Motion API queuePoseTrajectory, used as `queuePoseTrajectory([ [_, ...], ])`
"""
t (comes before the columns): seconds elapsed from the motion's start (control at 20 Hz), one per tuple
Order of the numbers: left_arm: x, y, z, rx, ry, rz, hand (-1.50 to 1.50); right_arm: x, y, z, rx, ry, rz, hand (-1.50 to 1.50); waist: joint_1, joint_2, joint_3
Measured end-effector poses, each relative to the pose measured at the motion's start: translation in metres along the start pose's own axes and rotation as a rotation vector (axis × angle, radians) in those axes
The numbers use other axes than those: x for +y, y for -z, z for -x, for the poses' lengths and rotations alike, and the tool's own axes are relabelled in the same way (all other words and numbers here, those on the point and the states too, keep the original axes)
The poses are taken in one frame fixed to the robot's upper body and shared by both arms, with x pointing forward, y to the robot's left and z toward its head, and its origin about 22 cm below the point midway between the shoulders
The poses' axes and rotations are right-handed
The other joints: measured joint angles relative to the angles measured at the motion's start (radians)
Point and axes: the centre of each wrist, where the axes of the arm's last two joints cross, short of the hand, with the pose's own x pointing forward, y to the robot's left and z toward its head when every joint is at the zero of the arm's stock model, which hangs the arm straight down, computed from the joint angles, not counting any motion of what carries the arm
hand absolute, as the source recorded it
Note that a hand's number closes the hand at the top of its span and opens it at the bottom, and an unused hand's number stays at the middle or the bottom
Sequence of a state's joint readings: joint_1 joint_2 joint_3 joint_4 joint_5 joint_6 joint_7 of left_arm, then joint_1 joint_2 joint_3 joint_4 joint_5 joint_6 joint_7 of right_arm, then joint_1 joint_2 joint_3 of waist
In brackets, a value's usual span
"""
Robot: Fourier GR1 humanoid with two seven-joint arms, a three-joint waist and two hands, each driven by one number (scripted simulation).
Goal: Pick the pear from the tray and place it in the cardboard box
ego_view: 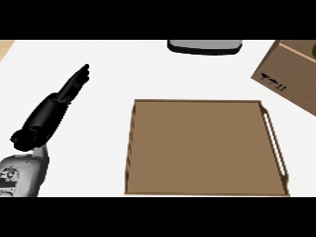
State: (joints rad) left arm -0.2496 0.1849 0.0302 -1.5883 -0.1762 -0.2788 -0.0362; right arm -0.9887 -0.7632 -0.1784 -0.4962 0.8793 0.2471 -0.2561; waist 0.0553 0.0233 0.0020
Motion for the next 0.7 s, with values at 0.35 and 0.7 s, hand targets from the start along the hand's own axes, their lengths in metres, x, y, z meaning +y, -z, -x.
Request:
queuePoseTrajectory([
  [0.35, -0.001, 0.001, 0.0, -0.003, -0.003, 0.005, 0.0, 0.006, -0.007, 0.031, 0.023, -0.034, -0.202, -1.5, 0.011, 0.001, -0.003],
  [0.7, 0.003, 0.004, 0.003, -0.001, -0.001, -0.004, 0.0, -0.005, -0.014, 0.044, -0.167, 0.139, -0.192, -1.5, 0.003, 0.003, 0.002],
])
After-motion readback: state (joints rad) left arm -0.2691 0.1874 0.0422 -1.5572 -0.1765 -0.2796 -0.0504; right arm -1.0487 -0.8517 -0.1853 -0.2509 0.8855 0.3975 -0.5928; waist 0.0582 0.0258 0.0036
